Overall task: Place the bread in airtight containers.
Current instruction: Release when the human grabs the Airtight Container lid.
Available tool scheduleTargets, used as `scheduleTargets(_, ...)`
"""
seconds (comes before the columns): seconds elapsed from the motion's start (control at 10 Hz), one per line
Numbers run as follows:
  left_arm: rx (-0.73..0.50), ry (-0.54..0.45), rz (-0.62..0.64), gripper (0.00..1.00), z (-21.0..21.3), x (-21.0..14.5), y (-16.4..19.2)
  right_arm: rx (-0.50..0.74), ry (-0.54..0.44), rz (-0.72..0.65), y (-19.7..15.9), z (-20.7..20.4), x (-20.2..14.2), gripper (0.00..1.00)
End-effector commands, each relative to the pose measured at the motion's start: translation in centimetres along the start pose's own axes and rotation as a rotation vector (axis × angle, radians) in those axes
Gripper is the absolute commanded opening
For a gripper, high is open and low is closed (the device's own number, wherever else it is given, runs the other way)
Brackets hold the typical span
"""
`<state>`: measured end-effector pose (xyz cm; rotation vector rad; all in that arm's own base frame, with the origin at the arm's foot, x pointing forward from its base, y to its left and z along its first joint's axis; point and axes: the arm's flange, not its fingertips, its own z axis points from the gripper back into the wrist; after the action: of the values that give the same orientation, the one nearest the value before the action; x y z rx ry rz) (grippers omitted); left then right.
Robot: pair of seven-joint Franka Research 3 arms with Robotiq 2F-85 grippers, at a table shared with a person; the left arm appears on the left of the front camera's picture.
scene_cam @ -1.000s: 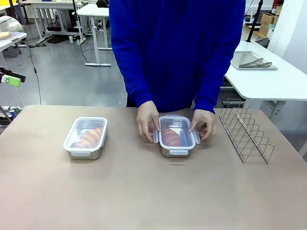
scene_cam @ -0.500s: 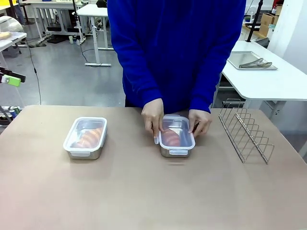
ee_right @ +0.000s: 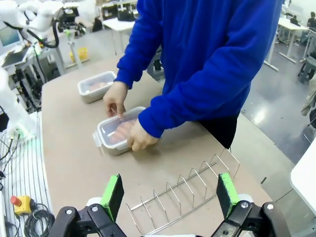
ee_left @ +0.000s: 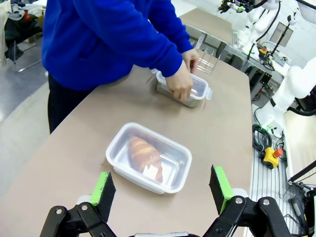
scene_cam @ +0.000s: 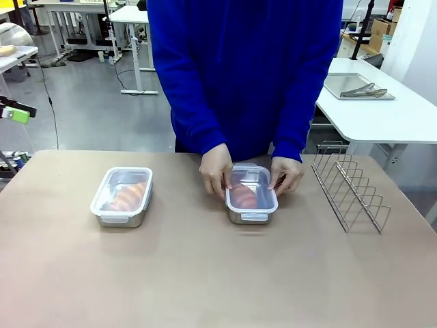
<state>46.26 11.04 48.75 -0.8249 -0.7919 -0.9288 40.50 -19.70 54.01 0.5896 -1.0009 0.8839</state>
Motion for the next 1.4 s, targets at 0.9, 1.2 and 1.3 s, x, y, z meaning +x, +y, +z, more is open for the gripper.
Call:
scheduleTargets(0.9, -0.010, -0.003, -0.010, 1.00, -0.08, 0.21, -0.08, 0.008, -0.003, 0.005, 0.12, 0.08, -0.10, 1.00)
scheduleTargets(1.2, -0.010, -0.003, -0.010, 1.00, -0.08, 0.21, -0.08, 0.008, -0.003, 0.005, 0.12, 0.08, -0.10, 1.00)
scheduleTargets(1.3, -0.010, -0.003, -0.010, 1.00, -0.08, 0.21, -0.08, 0.008, -0.003, 0.005, 0.12, 0.08, -0.10, 1.00)
